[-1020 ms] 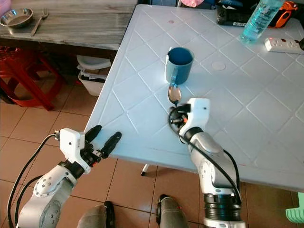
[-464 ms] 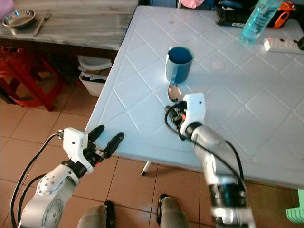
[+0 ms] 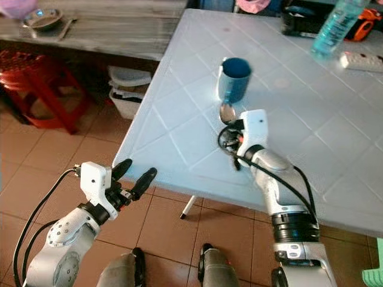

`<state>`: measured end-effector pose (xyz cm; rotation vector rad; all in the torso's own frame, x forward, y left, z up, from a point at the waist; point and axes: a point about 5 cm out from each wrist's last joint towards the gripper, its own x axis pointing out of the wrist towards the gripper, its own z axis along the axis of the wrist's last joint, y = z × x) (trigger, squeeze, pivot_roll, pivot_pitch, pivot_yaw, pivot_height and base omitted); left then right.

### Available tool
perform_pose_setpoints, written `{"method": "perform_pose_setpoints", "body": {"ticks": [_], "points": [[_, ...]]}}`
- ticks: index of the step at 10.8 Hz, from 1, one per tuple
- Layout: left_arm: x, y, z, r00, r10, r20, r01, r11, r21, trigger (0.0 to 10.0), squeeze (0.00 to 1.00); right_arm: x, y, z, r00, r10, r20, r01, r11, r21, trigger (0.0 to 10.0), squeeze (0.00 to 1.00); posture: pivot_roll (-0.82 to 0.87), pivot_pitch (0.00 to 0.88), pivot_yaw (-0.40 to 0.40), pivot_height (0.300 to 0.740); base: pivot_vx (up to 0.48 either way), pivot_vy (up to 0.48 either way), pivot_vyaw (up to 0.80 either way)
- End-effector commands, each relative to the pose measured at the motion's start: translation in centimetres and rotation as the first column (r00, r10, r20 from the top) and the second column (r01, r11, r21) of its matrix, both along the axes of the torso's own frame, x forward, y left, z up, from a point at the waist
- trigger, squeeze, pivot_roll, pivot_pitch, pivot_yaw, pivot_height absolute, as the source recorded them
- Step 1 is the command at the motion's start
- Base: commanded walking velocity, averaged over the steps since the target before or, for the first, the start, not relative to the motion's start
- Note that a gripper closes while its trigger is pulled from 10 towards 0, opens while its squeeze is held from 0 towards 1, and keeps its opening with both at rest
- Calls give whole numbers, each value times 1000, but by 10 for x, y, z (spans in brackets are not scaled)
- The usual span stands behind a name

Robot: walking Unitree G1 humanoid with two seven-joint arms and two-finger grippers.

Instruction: Setting the table

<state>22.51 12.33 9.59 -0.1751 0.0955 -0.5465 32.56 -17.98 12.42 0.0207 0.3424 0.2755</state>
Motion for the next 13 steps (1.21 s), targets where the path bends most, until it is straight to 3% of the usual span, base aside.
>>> {"method": "perform_pose_setpoints", "body": {"ticks": [1, 4, 7, 8, 10, 13], "points": [[-2, 1, -5, 1000, -10, -20, 10, 1000, 16, 10000, 0, -25, -9, -60, 960, -42, -277, 36, 999, -27, 0, 0, -30, 212, 38, 740, 0, 0, 0], [-1, 3, -5, 1000, 0, -19, 0, 1000, 28, 10000, 0, -31, -5, -65, 953, -72, -294, 92, 994, 54, 0, 0, -31, 211, 39, 740, 0, 0, 0], [3, 12, -15, 995, 93, -45, -88, 991, 101, 10000, 0, -39, 24, -63, 955, -58, -290, 108, 981, 159, 0, 0, -34, 205, 29, 740, 0, 0, 0], [5, 17, -20, 990, 130, -49, -121, 980, 159, 10000, 0, -40, 34, -61, 963, -27, -267, 71, 985, 155, 0, 0, -37, 204, 24, 740, 0, 337, 0], [14, 23, -23, 972, 232, -45, -221, 961, 168, 10000, 0, -45, 54, -57, 979, 35, -201, -15, 995, 98, 0, 0, -41, 186, 24, 740, 0, 480, 0], [25, 26, -19, 952, 307, -6, -302, 939, 162, 10000, 0, -44, 54, -51, 992, -35, -117, 46, 995, 89, 0, 0, -50, 171, 33, 740, 0, 480, 0]]}}
